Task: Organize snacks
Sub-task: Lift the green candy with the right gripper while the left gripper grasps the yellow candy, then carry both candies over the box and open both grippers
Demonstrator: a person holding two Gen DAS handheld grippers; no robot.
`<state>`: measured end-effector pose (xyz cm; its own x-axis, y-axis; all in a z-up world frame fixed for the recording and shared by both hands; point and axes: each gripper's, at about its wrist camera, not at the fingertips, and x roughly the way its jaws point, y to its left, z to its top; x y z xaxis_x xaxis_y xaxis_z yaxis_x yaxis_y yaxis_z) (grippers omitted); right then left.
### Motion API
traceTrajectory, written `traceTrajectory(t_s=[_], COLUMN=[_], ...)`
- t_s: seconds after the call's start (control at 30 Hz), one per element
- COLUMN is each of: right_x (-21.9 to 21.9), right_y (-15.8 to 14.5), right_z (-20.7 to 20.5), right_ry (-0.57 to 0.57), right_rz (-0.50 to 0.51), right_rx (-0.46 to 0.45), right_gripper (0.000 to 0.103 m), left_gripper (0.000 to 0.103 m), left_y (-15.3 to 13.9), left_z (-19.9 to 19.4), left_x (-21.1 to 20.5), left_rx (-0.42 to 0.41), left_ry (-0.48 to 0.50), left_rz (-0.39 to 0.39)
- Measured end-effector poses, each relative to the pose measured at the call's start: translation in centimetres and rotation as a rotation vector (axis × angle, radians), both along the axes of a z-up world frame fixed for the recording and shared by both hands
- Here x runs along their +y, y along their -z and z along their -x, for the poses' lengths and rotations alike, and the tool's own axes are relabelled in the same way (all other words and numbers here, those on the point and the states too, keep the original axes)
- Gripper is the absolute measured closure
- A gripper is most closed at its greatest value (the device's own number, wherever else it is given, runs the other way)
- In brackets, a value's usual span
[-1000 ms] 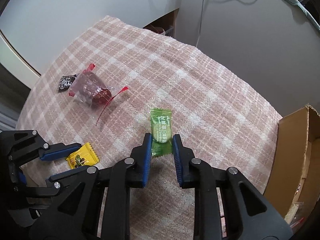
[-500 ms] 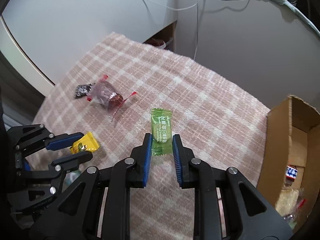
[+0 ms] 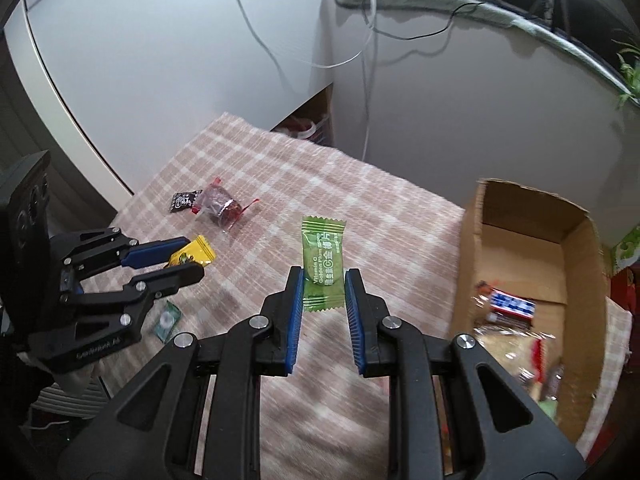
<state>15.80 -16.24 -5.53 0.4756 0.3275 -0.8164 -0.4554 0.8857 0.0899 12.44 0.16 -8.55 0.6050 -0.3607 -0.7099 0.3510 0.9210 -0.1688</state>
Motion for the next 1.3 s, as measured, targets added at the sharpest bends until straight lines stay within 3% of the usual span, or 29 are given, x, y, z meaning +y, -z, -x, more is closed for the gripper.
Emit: traceTrajectory(t_s=[0.33,0.9,1.3], right_x=[-5.9,-18.4,-21.8], right_y=[-2.0,-2.1,-0.9], right_z=[2.0,3.7,3.3], right_ry=[0.076,0.295,0.339], right_rz=[-0.017,-0.043,-0.056], right_rx=[-0.054,-0.072,-0.059], right_gripper=[0.082,0.081,0.081], left_gripper=[0.081,0.081,0.081], left_y=[-2.1,-3.7,-2.6], left_z=[-0.3,-2.6,-5.4], left_x=[-4.9,-13.8,-18.2], left_rx=[-0.055,-0.081,-0.044], left_ry=[0.075,0.199,0.226], left_rz=[0.008,0.039,0.039])
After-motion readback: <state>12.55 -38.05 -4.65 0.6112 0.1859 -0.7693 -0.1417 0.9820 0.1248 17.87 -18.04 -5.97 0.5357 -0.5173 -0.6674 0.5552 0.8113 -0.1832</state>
